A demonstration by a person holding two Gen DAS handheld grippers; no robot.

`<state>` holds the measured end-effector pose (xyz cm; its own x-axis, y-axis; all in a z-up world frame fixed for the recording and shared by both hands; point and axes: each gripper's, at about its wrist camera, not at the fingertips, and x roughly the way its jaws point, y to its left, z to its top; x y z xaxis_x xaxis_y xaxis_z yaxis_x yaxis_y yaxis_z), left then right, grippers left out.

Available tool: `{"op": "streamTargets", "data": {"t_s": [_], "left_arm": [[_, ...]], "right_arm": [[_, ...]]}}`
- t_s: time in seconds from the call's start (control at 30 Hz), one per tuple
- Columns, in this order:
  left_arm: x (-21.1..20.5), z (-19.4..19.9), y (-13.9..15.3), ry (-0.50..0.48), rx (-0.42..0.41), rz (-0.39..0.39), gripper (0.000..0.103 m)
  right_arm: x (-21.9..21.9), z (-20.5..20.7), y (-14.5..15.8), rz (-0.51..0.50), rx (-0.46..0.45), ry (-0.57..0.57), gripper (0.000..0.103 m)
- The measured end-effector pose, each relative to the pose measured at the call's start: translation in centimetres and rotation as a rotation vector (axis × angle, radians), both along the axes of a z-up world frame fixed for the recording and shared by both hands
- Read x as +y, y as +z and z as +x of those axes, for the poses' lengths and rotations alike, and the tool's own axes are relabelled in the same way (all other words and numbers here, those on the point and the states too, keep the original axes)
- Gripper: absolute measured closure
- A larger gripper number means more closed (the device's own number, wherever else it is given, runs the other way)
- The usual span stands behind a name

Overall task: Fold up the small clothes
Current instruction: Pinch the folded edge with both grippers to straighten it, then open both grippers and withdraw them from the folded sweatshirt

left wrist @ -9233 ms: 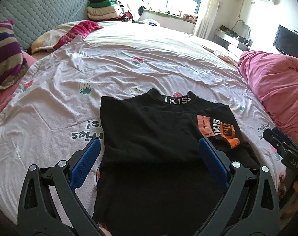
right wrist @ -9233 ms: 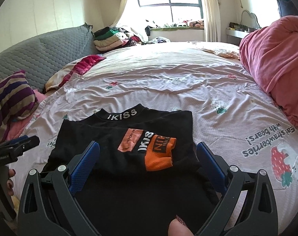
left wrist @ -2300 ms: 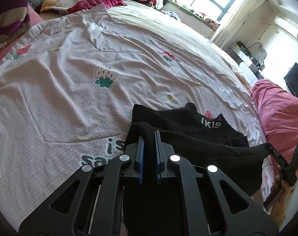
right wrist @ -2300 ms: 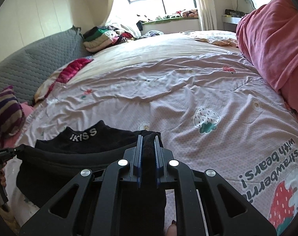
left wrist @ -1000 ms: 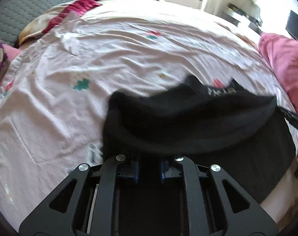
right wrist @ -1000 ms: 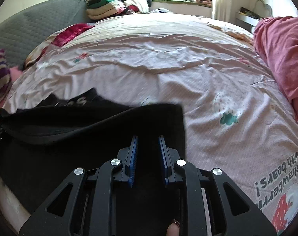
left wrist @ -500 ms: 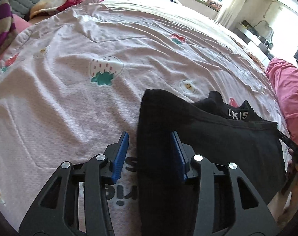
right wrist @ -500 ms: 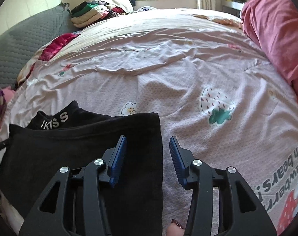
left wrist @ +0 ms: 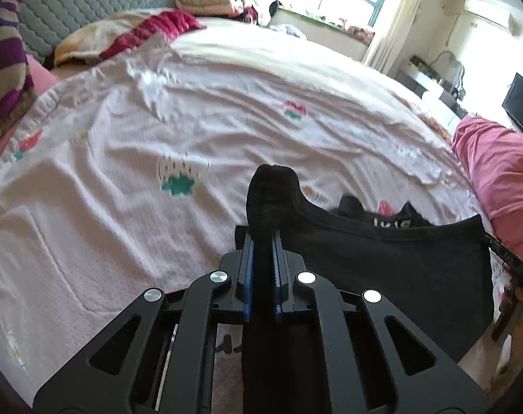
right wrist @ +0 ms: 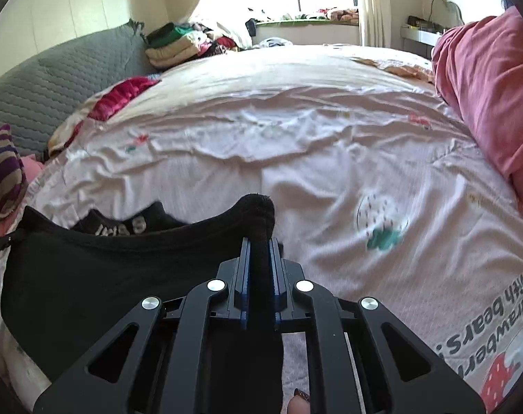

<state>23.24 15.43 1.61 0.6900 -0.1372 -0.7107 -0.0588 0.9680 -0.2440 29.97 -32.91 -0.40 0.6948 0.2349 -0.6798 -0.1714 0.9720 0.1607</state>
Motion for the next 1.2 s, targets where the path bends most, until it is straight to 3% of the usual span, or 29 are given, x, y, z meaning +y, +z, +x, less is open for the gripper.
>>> {"op": "streamTargets", "data": {"t_s": [0.1, 0.33, 0.53, 0.57, 0.73, 1.0, 1.07, 1.13, 1.2], "left_arm": [[0.1, 0.4, -0.3, 0.013, 0.002, 0.022, 0.100], [0.2, 1.8, -4.0, 0.039, 0.109, 0.043, 0.098], [-0.3, 1.4, -4.5, 0.050, 0.121, 0.103, 0.086], [-0.3, 1.3, -4.5, 0.052, 0.125, 0.109, 0.085], [0.0, 0.7, -4.5, 0.057, 0.142, 0.115, 0.076], [0.2, -0.3, -4.2, 0.053, 0.157, 0.121, 0.065], [0.3, -0.7, -4.1, 0.052, 0.161, 0.118, 0.064], [0.3, -0.9, -4.0, 0.047, 0.164, 0.123, 0.062], [0.3, -1.3, -3.9, 0.053, 0.169, 0.142, 0.053]], "right_arm": [[0.2, 1.0, -0.6, -0.018, 0.008, -0.011, 0.094], [0.9, 2.0, -3.3, -0.094, 0.075, -0.038, 0.094], [1.3, 1.3, -4.1, -0.154, 0.077, -0.065, 0.087], [1.3, 1.1, -4.0, -0.159, 0.075, -0.070, 0.081], [1.3, 0.4, -4.0, -0.203, 0.070, -0.094, 0.065], [0.5, -0.8, -3.7, -0.177, 0.082, -0.119, 0.043], [0.2, -1.2, -3.7, -0.157, 0.092, -0.121, 0.032], [-0.1, -1.8, -3.5, -0.146, 0.097, -0.126, 0.028], [-0.2, -2.3, -3.3, -0.141, 0.094, -0.127, 0.027]]}}
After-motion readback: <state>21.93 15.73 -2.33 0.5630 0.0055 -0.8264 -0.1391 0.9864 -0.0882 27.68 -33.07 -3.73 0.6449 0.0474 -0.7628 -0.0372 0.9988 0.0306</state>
